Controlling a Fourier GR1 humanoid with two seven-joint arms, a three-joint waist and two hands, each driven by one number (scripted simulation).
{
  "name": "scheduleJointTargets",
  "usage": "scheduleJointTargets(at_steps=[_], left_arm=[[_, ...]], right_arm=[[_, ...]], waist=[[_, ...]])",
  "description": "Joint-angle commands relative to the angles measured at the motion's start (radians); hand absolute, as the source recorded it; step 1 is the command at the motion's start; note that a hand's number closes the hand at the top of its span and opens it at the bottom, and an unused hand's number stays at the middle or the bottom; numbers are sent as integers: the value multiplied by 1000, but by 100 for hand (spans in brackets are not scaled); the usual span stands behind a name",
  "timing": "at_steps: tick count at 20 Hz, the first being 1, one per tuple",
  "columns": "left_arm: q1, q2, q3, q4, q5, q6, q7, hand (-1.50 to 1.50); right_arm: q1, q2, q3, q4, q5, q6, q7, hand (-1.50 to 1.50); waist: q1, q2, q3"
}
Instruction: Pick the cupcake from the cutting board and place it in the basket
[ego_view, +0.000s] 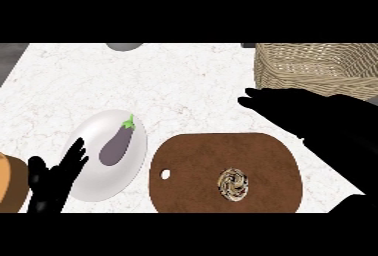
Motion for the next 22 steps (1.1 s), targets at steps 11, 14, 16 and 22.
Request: scheduleJointTargets(at_steps=[11, 14, 16, 22], left_arm=[[-53, -45, -10, 167, -31, -10, -3, 0], [-4, -49, -29, 93, -33, -15, 5, 0], [-24, -25, -11, 82, -22, -25, 51, 0], [11, -41, -17, 70, -30, -31, 24, 0]], right_arm=[[-41, -96, 1, -108, -233, -43, 196, -150], [35, -35, 84, -92, -52, -85, 140, -150], [29, -4, 101, -50, -43, -80, 141, -150], [138, 59, 189, -42, 166, -103, 78, -150]], waist=[[17, 17, -8], [32, 19, -6], [36, 20, -7], [37, 19, -6]])
